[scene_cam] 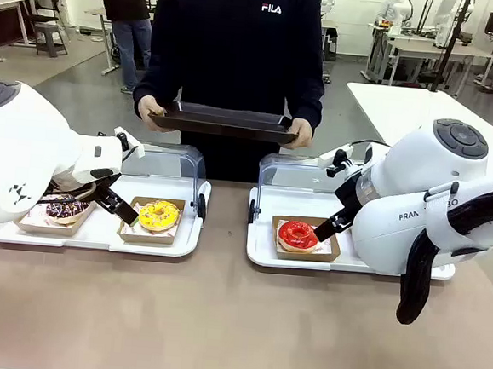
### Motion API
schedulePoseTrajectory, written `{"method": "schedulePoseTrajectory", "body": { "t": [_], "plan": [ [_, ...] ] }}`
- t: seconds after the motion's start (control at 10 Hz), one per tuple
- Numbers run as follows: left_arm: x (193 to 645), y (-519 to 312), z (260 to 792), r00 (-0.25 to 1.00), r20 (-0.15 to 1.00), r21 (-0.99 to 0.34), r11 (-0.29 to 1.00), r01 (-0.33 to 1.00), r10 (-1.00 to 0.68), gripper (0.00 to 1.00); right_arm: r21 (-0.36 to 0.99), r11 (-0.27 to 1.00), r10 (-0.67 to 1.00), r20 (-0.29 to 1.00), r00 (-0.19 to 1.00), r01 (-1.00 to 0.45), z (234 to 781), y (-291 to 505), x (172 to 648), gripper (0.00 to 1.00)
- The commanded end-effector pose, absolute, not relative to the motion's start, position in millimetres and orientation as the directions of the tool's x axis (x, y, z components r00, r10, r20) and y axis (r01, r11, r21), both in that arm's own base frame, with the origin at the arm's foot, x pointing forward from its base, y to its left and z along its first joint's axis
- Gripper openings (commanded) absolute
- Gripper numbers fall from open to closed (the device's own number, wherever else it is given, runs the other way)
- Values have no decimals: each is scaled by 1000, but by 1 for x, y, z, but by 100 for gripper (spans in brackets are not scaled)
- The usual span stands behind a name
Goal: Provide the desired donut to the person.
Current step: Pick up and lift the Paper togo box containing the Donut pointed at by the person.
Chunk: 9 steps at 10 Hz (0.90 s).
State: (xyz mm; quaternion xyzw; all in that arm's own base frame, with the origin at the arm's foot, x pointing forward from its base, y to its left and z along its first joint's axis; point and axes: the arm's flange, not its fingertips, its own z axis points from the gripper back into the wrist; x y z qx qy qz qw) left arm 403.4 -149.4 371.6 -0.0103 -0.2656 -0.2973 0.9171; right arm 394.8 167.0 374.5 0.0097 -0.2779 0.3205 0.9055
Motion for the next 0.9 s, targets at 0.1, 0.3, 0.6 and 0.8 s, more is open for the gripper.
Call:
{"method": "schedulePoseTrajectory", "body": {
  "t": [0.1,0.3,0.6,0.8],
  "plan": [
    [403,-149,372,682,494,139,823,551,-540,100,-161,794,575,509,640,-586,375,167,395,100],
    [403,-149,372,682,494,139,823,551,-540,100,-161,794,575,509,640,-586,375,167,395,100],
    [403,-149,372,682,494,139,823,551,-540,100,-161,794,575,509,640,-586,375,167,395,100],
    [403,-149,372,682,494,139,823,551,-540,100,-161,794,575,509,640,-586,375,167,395,100]
  ]
}}
